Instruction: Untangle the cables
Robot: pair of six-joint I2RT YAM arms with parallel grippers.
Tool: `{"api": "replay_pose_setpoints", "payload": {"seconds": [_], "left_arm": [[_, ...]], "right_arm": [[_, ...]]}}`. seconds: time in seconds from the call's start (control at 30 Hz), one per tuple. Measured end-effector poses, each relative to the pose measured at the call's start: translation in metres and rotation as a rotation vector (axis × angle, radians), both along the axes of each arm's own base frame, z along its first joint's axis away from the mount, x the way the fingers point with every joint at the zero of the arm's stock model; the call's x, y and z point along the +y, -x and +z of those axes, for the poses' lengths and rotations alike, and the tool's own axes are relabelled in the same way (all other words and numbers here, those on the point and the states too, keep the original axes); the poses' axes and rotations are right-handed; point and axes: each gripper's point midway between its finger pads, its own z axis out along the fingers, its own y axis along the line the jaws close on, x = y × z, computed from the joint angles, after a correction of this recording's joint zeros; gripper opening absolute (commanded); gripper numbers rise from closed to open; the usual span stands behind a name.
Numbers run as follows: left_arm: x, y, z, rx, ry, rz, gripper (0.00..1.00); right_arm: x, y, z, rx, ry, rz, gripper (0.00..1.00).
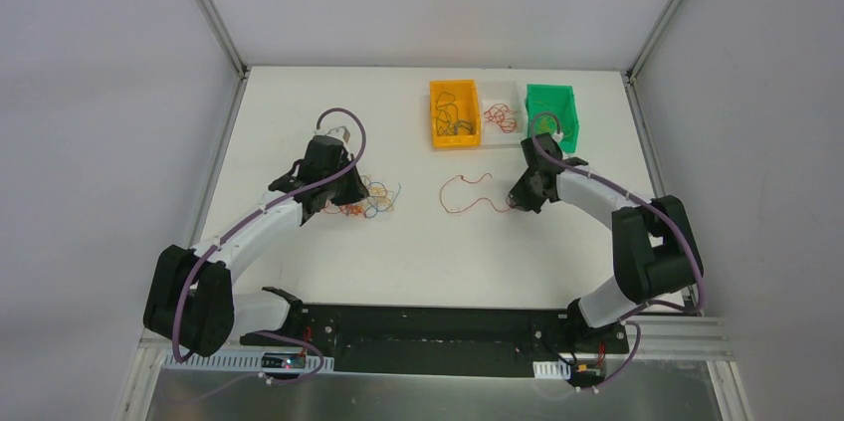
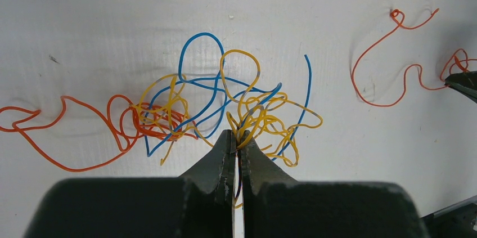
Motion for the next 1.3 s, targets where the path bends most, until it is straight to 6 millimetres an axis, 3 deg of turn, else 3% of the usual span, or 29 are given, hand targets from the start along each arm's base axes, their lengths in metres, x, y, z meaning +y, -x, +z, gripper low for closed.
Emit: {"api": "replay_pose_setpoints", "payload": {"seconds": [0.1,0.23,0.57,0.77,0.93,1.13,1.3], "left_arm": [[0.0,0.0,0.0,-0.002,0.001,-0.001,0.0],[-0.001,0.0,0.0,-0.001,0.003,-0.004,0.0],[-0.005,0.002,0.001,0.005,0.019,-0.021,0.0],[-0.008,0.003,0.002,0.007,0.031,-0.034,0.0],[-0.011,0.002,0.006,0.001,0.039,-0.041,0.0],[-0.015,0.002,0.01,-0.007,0.045,-0.054,0.0],[-0.016,0.001,0.012,-0.012,0.048,-0.055,0.0]], "right_arm": [[0.003,-0.009,0.011,-0.023,-0.006,0.007,0.0],[0.011,-0.032,0.048,-0.105,-0.027,0.028,0.0],[0.009,-0.081,0.202,-0.438,-0.048,0.049,0.0],[-0.004,-0.1,0.265,-0.551,-0.058,0.015,0.0],[-0.007,-0.127,0.321,-0.649,-0.08,-0.009,0.0],[-0.011,-0.156,0.36,-0.716,-0.084,-0.023,0.0],[-0.021,-0.18,0.364,-0.725,-0.073,-0.048,0.0]]}}
